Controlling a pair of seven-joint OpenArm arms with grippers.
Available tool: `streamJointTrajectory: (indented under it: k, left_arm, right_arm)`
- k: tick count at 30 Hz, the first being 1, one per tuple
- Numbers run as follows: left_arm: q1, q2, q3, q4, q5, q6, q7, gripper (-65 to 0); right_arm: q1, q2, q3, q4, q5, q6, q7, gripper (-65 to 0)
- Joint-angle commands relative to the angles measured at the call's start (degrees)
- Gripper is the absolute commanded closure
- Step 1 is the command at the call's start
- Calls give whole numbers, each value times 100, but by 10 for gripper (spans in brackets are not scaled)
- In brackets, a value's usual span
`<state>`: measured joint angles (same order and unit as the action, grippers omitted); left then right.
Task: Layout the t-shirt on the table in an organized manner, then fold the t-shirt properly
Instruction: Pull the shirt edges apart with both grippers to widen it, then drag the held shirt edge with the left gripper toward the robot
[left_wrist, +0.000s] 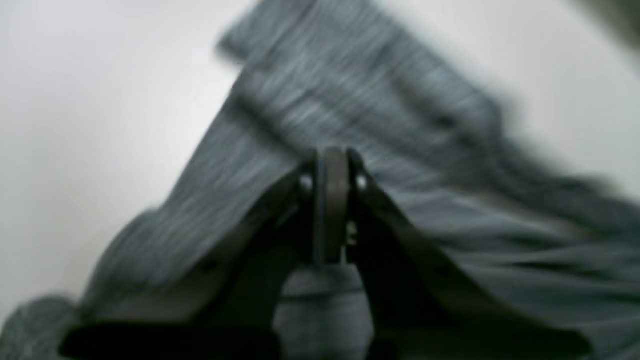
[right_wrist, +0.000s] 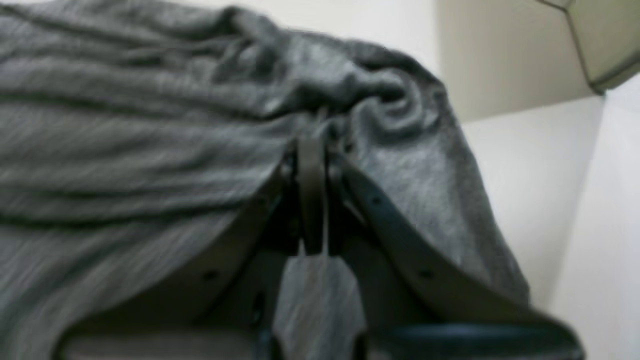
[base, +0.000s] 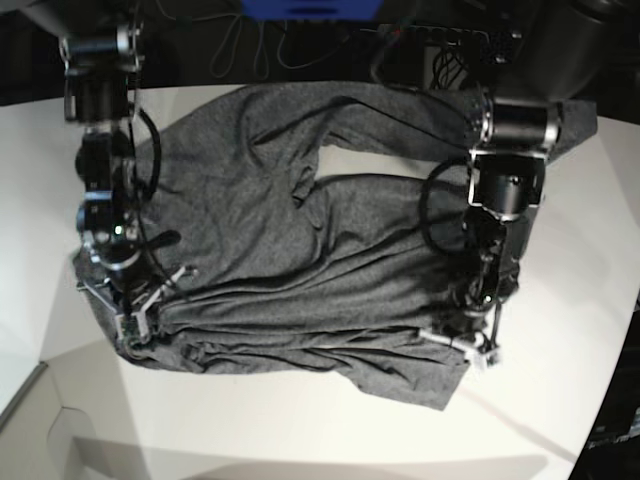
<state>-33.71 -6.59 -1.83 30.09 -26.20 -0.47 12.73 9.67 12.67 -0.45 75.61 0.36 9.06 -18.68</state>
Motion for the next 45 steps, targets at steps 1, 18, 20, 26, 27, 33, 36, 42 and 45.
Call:
streamJointTrajectory:
  k: [1, 18, 20, 26, 27, 33, 36, 42, 45]
  left_arm:
    - [-325, -57, 46, -165, 4, 25, -231, -27]
    - [-1310, -717, 1040, -1914, -22, 34, -2711, -30]
    - [-1371, -805, 1040, -1905, -31, 34, -2702, -30]
    - [-1371, -840, 1031, -1897, -31, 34, -2693, -30]
    - [-1363, -840, 1031, -1897, -40, 25, -2693, -30]
    - [-1169, -822, 1022, -1721, -75, 25, -2675, -29]
    - [-914, -840, 1022, -1088, -435, 25, -2227, -29]
    - [-53, -1156, 1031, 1233, -1578, 51, -513, -27]
    - [677, -1323, 1031, 2640, -1991, 69, -38, -26]
  right_arm:
    - [-84, 56, 23, 329, -5, -14, 26, 0]
    - [-2528, -75, 23, 2078, 3, -5, -264, 0]
    - [-2536, -84, 23, 1911, 3, -5, -264, 0]
    - [-2475, -84, 304, 1076, 3, -5, -247, 0]
    - [-2475, -84, 471, 970, 3, -5, -247, 0]
    - [-2536, -93, 1306, 891, 3, -5, -255, 0]
    - [-2545, -93, 1500, 891, 3, -5, -255, 0]
    - [-2703, -216, 1500, 970, 3, -5, -229, 0]
    - [-2668, -260, 1509, 970, 3, -5, -220, 0]
